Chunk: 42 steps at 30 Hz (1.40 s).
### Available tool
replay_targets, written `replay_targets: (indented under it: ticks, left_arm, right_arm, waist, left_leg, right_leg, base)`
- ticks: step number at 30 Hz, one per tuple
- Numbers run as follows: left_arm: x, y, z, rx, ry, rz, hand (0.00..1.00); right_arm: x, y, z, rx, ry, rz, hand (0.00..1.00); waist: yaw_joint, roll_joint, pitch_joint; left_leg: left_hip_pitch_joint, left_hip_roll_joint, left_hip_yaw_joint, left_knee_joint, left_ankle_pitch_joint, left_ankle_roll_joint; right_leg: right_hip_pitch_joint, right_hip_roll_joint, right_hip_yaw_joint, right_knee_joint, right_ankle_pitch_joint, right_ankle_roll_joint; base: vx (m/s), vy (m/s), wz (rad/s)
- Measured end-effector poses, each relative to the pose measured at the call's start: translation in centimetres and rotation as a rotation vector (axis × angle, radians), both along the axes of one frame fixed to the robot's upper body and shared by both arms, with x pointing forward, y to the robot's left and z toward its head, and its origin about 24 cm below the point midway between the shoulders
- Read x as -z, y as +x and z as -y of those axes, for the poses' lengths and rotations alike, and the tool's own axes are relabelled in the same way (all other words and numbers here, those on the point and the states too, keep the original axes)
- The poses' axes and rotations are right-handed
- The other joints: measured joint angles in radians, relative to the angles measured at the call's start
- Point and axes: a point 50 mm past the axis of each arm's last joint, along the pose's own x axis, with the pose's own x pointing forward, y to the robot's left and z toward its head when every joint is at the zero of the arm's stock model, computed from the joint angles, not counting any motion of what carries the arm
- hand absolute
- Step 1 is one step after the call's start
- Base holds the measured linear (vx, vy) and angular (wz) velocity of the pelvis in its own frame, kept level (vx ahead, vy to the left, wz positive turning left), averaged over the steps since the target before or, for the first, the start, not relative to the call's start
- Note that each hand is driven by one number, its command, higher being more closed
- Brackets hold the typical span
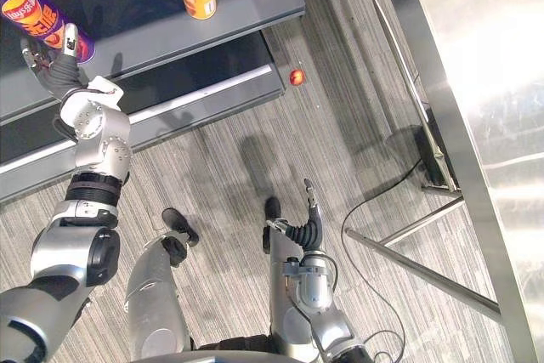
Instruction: Put the gum and the chips on the shelf.
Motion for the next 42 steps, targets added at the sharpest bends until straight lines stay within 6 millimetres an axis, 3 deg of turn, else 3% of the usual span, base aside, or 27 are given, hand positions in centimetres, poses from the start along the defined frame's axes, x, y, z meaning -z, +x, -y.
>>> replay_targets:
  ticks: [6,10,15,16,17,19,21,23,25,27,31,35,38,42]
  left_arm:
    - [2.8,-1.6,-0.9,-0.078,-0.038,-0.012,0.0]
    - [6.8,-3.4,-1.0,-0.109,-0.11,-0.067,0.0]
    - [11.2,-6.4,-1.4,-0.171,-0.171,-0.145,0.0]
    - [16.2,-10.0,-1.4,-0.207,-0.104,-0.315,0.0]
    - [17.3,-10.9,-1.3,-0.211,-0.081,-0.362,0.0]
    - [18.4,-11.9,-1.4,-0.213,-0.041,-0.416,0.0]
    - [20.4,-13.5,-1.5,-0.199,0.012,-0.513,0.0]
    - [25.9,-17.8,-0.9,-0.088,0.033,-0.777,0.0]
    - [28.7,-20.8,-0.7,-0.047,-0.007,-0.928,0.0]
    - [32.5,-25.7,-0.1,0.035,-0.036,-1.17,0.0]
    - [35.9,-30.7,2.0,0.216,-0.169,-1.385,0.0]
    - [37.3,-34.4,2.3,0.24,-0.351,-1.474,0.0]
    - [37.7,-35.8,2.4,0.197,-0.479,-1.5,0.0]
    - [37.8,-36.3,2.5,0.177,-0.558,-1.491,0.0]
  right_arm:
    - [0.2,-0.3,0.0,-0.001,-0.002,-0.006,0.0]
    - [1.1,-1.1,0.6,0.042,-0.008,-0.043,0.0]
    - [3.1,-1.7,1.8,0.1,-0.006,-0.144,0.0]
    - [6.6,-3.5,6.0,0.31,0.023,-0.351,0.0]
    - [7.7,-4.5,6.9,0.358,0.034,-0.416,0.0]
    - [9.0,-5.8,7.8,0.412,0.05,-0.495,0.0]
    - [10.0,-6.8,8.4,0.446,0.059,-0.563,0.0]
    - [12.2,-9.9,9.7,0.497,0.094,-0.734,0.0]
    - [13.2,-11.8,9.8,0.497,0.11,-0.82,0.0]
    - [14.2,-14.0,9.4,0.461,0.145,-0.909,0.0]
    - [14.9,-15.1,9.2,0.432,0.2,-0.962,0.0]
    - [15.7,-16.8,9.1,0.459,0.239,-1.034,0.0]
    - [16.0,-17.6,9.0,0.486,0.263,-1.068,0.0]
    - [16.5,-18.6,8.8,0.526,0.305,-1.128,0.0]
  waist:
    - [0.006,0.002,-0.001]
    - [0.036,0.005,-0.002]
    - [0.052,0.01,-0.005]
    - [0.066,0.055,-0.036]
    - [0.068,0.069,-0.059]
    - [0.088,0.084,-0.091]
    - [0.084,0.093,-0.124]
    - [0.087,0.096,-0.204]
    - [0.091,0.095,-0.255]
    - [0.116,0.097,-0.312]
    - [0.121,0.103,-0.341]
    - [0.123,0.103,-0.369]
    - [0.127,0.096,-0.393]
    - [0.14,0.086,-0.411]
  left_leg:
    - [0.043,-0.034,-0.019,-0.038,0.014,0.002]
    - [0.085,-0.063,-0.042,-0.086,0.034,-0.002]
    - [0.155,-0.113,-0.072,-0.157,0.063,-0.001]
    - [0.246,-0.161,-0.114,-0.234,0.088,-0.002]
    - [0.258,-0.167,-0.12,-0.25,0.093,-0.003]
    - [0.27,-0.172,-0.123,-0.267,0.103,-0.005]
    - [0.304,-0.188,-0.136,-0.32,0.13,-0.008]
    - [0.41,-0.209,-0.134,-0.445,0.173,-0.019]
    - [0.457,-0.213,-0.134,-0.493,0.185,-0.025]
    - [0.53,-0.215,-0.121,-0.582,0.22,-0.038]
    - [0.574,-0.214,-0.122,-0.604,0.227,-0.04]
    - [0.613,-0.213,-0.125,-0.604,0.217,-0.05]
    - [0.613,-0.21,-0.138,-0.604,0.214,-0.054]
    - [0.616,-0.211,-0.149,-0.604,0.213,-0.056]
  right_leg:
    - [0.057,-0.027,-0.028,-0.009,-0.01,0.004]
    - [0.12,-0.044,-0.063,-0.04,-0.012,0.004]
    - [0.209,-0.067,-0.103,-0.075,-0.018,0.002]
    - [0.34,-0.084,-0.15,-0.152,-0.017,0.003]
    - [0.36,-0.085,-0.155,-0.172,-0.017,0.003]
    - [0.37,-0.083,-0.158,-0.185,-0.014,0.007]
    - [0.406,-0.086,-0.175,-0.225,-0.004,0.023]
    - [0.503,-0.081,-0.196,-0.313,0.014,0.028]
    - [0.547,-0.074,-0.207,-0.348,0.018,0.027]
    - [0.588,-0.062,-0.211,-0.375,0.018,0.026]
    - [0.636,-0.057,-0.228,-0.395,0.014,0.022]
    - [0.692,-0.054,-0.239,-0.42,0.01,0.016]
    - [0.709,-0.049,-0.251,-0.437,0.01,0.014]
    - [0.724,-0.048,-0.264,-0.443,0.009,0.013]
  base:
    - [0.04,-0.01,0.18]
    - [0.06,-0.01,0.26]
    - [0.09,0.003,0.38]
    - [0.15,0.008,0.67]
    - [0.19,0.006,0.62]
    - [0.09,-0.013,0.09]
    - [0.06,-0.017,0.11]
    - [0.15,-0.04,0.09]
    - [0.13,-0.035,0.04]
    - [0.11,-0.038,-0.08]
    - [0.01,-0.023,0.04]
    - [0.0,-0.007,0.04]
    - [0.0,-0.013,0.1]
    - [0.01,-0.01,0.1]
